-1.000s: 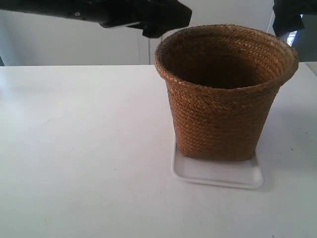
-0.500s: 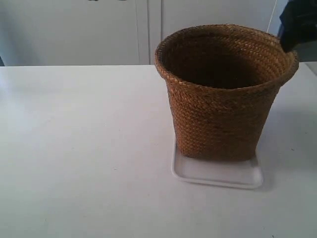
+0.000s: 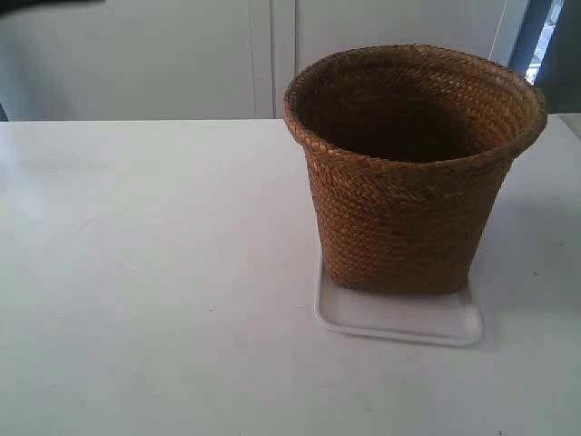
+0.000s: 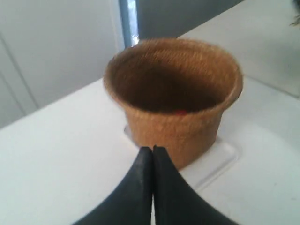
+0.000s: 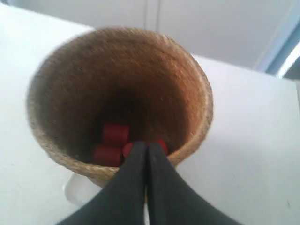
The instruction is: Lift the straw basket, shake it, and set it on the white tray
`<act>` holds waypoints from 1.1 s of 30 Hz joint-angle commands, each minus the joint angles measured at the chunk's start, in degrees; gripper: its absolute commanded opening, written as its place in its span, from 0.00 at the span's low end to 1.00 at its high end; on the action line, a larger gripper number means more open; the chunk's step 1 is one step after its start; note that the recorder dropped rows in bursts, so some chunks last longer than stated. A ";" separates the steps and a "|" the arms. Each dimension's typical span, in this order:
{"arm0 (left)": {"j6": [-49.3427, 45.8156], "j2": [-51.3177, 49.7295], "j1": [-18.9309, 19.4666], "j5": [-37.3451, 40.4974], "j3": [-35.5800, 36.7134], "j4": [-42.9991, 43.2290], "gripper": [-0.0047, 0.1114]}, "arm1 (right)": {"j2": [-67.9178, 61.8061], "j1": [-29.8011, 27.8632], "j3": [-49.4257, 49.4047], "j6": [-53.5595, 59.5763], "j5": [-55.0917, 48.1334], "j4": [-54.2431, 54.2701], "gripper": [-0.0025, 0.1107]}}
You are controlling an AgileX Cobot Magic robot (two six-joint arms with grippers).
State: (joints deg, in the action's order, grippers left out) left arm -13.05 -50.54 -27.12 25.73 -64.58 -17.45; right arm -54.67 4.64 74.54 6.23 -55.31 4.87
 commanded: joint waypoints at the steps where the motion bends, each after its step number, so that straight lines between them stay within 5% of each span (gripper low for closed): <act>1: 8.57 10.81 1.43 -1.47 15.85 8.23 0.04 | 14.05 -0.06 -12.34 6.16 7.84 5.41 0.02; 5: 8.57 16.34 1.83 -8.58 26.58 8.35 0.04 | 24.08 -0.06 -23.97 7.01 9.37 3.91 0.02; 8: 8.32 16.87 1.83 -6.06 29.69 8.08 0.04 | 28.74 -0.06 -27.55 7.04 4.58 4.26 0.02; 15: 8.32 16.87 1.83 1.34 30.08 8.08 0.04 | 34.82 -0.06 -27.95 7.04 -7.39 4.29 0.02; 25: 8.36 16.87 1.83 1.27 30.37 8.02 0.04 | 36.10 -0.06 -27.95 7.04 -7.64 4.29 0.02; 27: 4.15 17.54 3.17 -4.47 33.95 10.96 0.04 | 36.10 -0.06 -27.95 7.04 -7.64 4.29 0.02; 33: 5.60 26.52 15.24 -34.57 53.31 10.73 0.04 | 36.09 -0.06 -27.95 7.04 -7.64 4.66 0.02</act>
State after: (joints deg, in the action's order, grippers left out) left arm -9.31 -28.38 -15.50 1.29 -17.80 -6.46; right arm -18.82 4.64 46.74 12.65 -62.89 9.23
